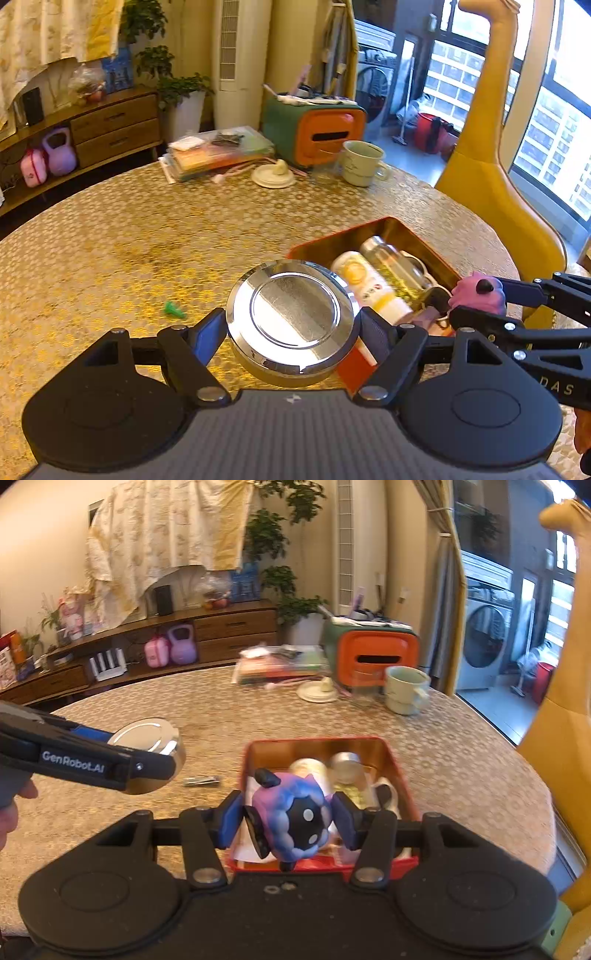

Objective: Organize rigid objects
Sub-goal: 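Carry the silver tin with the left tool while the right tool carries the toy over the red tin, then lower the silver tin into the red tin and open the left tool while the right releases the toy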

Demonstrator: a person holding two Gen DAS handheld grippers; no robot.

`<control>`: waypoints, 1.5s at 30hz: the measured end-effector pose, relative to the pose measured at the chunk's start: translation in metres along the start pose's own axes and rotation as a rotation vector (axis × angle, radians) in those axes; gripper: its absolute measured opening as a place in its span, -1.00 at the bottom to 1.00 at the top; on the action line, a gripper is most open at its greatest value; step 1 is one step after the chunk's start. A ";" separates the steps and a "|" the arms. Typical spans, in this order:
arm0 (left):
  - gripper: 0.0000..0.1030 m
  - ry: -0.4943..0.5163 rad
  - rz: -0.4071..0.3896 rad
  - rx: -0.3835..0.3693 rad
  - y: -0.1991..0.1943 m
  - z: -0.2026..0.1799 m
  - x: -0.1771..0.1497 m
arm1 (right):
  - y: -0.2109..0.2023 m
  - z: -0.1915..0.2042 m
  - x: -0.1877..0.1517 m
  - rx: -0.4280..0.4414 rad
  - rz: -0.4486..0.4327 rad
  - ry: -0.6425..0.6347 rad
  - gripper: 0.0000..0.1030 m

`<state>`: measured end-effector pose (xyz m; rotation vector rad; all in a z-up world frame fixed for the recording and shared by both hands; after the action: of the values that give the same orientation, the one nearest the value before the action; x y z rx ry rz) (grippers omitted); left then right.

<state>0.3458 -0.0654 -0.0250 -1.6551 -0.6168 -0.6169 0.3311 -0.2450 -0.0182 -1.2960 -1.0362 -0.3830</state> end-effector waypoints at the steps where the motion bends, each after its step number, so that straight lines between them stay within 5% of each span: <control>1: 0.51 0.008 0.004 -0.002 0.003 -0.006 0.000 | 0.001 -0.005 -0.003 -0.006 0.004 0.009 0.00; 15: 0.51 0.066 0.046 -0.019 0.058 -0.061 0.006 | 0.028 -0.054 -0.032 -0.068 0.043 0.065 0.00; 37: 0.50 0.034 0.076 -0.003 0.129 -0.059 0.016 | 0.069 -0.067 -0.035 -0.135 0.038 0.036 0.00; 45: 0.50 0.019 0.116 -0.011 0.140 -0.059 0.015 | 0.064 -0.070 -0.038 -0.143 0.033 0.055 0.25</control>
<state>0.4502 -0.1440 -0.1041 -1.6805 -0.5014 -0.5519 0.3873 -0.3019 -0.0814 -1.4208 -0.9540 -0.4724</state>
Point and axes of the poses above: each gripper's, at about its wrist camera, not at the fingertips, and y roughly the way its jaws point, z to its left, x to its top, the point moved 7 cm from there along y, roughly the way its jaws point, and after that the axes turned 5 degrees about -y, right-handed, at the moved point
